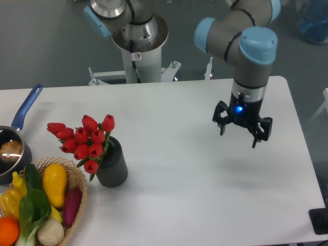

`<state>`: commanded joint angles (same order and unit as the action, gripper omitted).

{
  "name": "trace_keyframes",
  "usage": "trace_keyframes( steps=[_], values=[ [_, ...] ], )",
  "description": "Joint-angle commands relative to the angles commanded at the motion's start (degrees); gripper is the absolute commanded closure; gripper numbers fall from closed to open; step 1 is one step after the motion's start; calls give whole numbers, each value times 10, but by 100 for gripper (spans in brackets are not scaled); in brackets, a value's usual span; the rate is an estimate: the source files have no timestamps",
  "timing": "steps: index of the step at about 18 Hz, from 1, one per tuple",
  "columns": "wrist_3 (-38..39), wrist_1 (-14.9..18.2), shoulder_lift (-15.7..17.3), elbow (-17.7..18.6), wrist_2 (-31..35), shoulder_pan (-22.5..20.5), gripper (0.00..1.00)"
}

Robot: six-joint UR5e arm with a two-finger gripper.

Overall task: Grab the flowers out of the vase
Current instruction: 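Move the open gripper toward the red tulip stems above the grey vase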

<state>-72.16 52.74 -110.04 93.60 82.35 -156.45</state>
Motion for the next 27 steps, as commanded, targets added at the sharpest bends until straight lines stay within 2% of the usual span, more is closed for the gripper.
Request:
trace_keyframes(
  steps=[5,8,15,16,20,22,27],
  values=[
    [9,2,-9,8,12,3,0],
    [16,-13,0,46,6,5,0],
    [18,-15,61,126,5,60,0],
    [19,-15,71,128,0,69,0],
    [18,-10,115,150,-86,83,0],
    [19,-8,130,155,-118,107,0],
    [18,-9,146,163,-212,134,0]
  ],
)
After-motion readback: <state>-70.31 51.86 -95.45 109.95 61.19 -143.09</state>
